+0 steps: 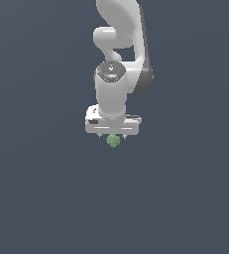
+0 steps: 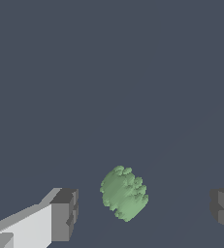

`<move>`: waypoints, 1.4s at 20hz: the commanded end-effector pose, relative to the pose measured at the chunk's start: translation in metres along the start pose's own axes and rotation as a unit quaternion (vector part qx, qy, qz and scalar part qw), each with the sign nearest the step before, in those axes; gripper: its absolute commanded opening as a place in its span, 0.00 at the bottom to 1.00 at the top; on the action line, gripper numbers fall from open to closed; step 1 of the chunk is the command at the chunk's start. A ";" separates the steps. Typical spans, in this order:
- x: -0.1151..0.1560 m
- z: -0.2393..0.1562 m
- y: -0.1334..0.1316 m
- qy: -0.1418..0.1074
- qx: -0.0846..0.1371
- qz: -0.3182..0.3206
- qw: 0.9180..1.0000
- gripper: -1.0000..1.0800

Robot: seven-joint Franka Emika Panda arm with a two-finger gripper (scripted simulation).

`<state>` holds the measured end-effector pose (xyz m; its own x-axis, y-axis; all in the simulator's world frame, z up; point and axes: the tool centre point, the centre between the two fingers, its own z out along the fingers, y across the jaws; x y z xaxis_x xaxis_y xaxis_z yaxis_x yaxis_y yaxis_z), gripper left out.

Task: Pick up the object and move it to a goal position.

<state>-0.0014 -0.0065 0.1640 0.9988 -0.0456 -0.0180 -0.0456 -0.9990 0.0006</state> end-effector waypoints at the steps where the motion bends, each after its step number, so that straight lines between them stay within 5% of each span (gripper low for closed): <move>1: 0.000 0.000 0.000 0.000 0.000 0.000 1.000 0.96; 10: -0.009 0.003 0.037 -0.015 -0.011 0.022 1.000 0.96; 28: -0.015 0.014 0.031 -0.012 -0.010 -0.039 0.999 0.96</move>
<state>-0.0167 -0.0379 0.1526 0.9990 0.0084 -0.0440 0.0092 -0.9998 0.0186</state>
